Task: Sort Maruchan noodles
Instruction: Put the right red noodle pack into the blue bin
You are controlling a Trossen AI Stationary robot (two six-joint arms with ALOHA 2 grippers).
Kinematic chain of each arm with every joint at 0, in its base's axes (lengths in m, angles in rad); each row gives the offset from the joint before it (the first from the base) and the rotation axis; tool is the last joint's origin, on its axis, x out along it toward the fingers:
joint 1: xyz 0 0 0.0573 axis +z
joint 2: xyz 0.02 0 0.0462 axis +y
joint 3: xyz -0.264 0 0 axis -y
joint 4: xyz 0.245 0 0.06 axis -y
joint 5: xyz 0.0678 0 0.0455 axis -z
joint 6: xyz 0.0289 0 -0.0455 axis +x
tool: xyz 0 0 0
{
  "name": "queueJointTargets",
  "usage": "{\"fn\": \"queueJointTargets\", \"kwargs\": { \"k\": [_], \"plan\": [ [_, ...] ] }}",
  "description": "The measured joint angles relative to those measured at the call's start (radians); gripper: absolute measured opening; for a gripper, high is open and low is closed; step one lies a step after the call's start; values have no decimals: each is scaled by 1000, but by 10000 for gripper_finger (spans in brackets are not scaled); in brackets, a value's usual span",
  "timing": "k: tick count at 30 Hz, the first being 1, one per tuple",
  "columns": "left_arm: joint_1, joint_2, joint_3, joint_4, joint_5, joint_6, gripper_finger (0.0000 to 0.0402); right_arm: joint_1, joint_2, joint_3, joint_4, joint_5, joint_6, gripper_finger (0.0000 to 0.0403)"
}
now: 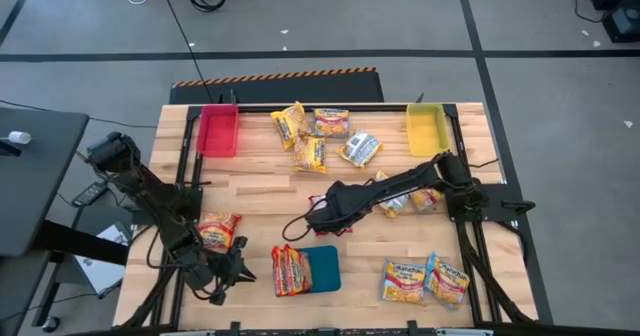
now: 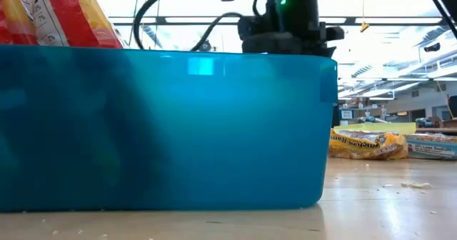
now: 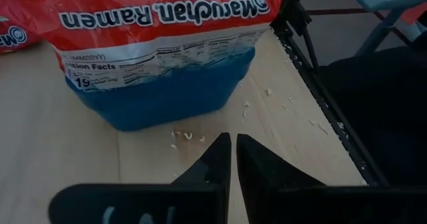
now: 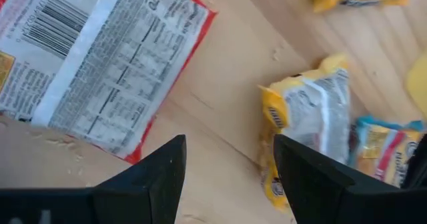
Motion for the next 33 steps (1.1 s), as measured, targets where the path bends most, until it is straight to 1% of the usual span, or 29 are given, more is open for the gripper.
{"fn": "queueJointTargets", "kwargs": {
  "k": [4,6,8,9,11,15,17,20,23,28,30,33],
  "plan": [
    [0,0,0,0,0,0,29,19,-61,-99,4,12,68,231],
    [0,0,0,0,0,0,29,34,-109,-183,11,12,128,231],
    [0,0,0,0,0,1,29,56,-170,-275,54,17,201,231],
    [0,0,0,0,0,13,29,69,-202,-325,104,28,249,231],
    [2,0,0,0,-9,38,29,95,-258,-419,261,67,313,229],
    [15,0,0,1,-66,50,29,144,-340,-585,615,141,323,225],
    [27,0,-1,1,-84,49,29,158,-360,-656,740,182,346,225],
    [49,0,-1,14,-90,43,29,166,-370,-746,862,245,421,227],
    [71,0,-1,38,-79,61,29,166,-360,-826,1001,277,467,227],
    [101,0,-1,53,39,62,29,163,-355,-933,1269,297,457,227],
    [108,0,-1,54,51,51,29,158,-355,-958,1321,328,447,227],
    [116,0,-1,54,51,41,29,140,-355,-986,1391,331,425,227]
  ]
}}
